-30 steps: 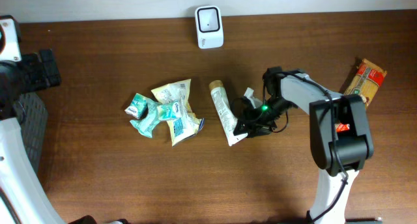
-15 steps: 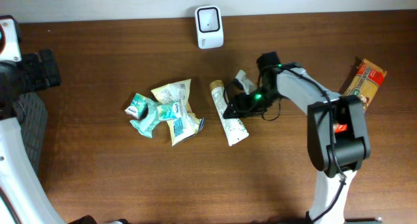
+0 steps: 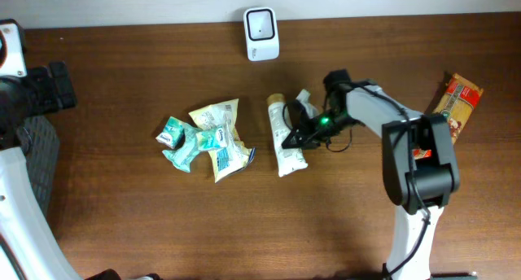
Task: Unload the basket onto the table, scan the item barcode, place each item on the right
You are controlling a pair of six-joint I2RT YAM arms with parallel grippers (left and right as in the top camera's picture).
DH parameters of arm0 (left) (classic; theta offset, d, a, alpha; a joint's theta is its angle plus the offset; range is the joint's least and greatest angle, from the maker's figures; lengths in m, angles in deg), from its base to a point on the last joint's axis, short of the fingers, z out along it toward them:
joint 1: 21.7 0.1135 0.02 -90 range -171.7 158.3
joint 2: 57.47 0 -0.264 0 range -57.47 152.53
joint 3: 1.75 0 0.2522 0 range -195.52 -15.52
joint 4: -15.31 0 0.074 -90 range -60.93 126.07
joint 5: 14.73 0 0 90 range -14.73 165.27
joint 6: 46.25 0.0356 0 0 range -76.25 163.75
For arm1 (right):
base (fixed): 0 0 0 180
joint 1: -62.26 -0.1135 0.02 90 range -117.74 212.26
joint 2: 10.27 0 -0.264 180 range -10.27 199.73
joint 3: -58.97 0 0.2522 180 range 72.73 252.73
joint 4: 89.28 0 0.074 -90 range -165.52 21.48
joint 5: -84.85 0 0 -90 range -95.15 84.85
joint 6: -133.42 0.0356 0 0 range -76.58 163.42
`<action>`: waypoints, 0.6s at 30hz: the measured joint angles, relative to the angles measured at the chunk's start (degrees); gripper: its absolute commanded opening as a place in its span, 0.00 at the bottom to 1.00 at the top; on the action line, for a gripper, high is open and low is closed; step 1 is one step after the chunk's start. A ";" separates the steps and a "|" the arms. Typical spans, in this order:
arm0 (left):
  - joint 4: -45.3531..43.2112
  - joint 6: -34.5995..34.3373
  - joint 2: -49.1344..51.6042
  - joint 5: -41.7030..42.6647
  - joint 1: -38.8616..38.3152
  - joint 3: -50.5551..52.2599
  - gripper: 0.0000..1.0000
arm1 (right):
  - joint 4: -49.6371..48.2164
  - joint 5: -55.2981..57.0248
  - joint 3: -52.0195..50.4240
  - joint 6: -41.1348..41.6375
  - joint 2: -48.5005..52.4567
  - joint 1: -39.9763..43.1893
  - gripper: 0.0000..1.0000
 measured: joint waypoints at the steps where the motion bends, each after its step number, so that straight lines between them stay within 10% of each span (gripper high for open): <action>1: -0.02 0.00 0.00 0.00 0.00 0.00 0.99 | 0.76 -1.44 0.00 -0.04 -1.90 1.09 0.04; 11: 0.04 0.00 0.00 0.00 0.00 0.00 0.99 | -3.74 -8.76 0.22 -1.29 -34.29 2.36 0.04; 18: 0.02 0.00 0.00 0.00 0.00 0.00 0.99 | -2.58 -5.53 5.11 3.37 -39.43 1.90 0.04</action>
